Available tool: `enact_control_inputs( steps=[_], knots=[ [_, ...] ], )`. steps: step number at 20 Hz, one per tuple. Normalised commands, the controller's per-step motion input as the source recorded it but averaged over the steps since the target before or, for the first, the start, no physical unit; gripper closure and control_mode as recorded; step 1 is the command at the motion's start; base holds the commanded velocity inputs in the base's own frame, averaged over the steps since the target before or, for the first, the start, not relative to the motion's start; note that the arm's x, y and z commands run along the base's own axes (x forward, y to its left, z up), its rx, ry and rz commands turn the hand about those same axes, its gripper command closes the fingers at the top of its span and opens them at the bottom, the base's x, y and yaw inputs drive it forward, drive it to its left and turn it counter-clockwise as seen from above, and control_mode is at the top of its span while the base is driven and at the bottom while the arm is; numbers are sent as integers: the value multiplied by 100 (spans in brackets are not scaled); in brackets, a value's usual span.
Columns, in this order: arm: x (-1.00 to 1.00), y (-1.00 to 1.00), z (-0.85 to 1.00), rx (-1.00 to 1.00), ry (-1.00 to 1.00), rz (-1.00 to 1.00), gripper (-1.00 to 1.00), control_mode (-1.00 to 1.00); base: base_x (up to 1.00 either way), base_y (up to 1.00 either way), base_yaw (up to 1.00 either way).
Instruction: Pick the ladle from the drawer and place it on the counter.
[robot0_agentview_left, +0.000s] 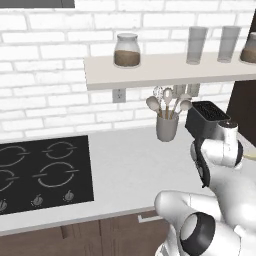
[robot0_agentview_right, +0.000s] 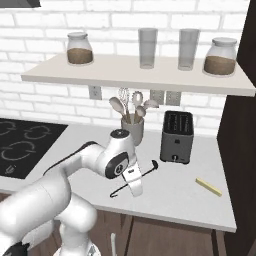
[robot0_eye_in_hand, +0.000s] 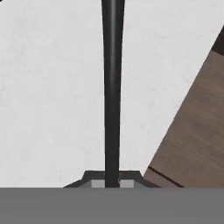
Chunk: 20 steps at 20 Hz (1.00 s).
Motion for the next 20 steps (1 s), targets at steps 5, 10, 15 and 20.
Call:
enact_control_inputs(
  steps=[5, 10, 15, 20],
  knots=[
    [92, 0, -8, -1, 22, -10, -100, -100, 0, 0, 0],
    [-14, 0, 26, -2, 10, -5, -100, -100, 0, 0, 0],
    [-85, 0, 100, -1, -16, -10, -100, -100, 0, 0, 0],
    [-100, 0, 100, 0, -32, -9, -100, -100, 0, 0, 0]
  ],
)
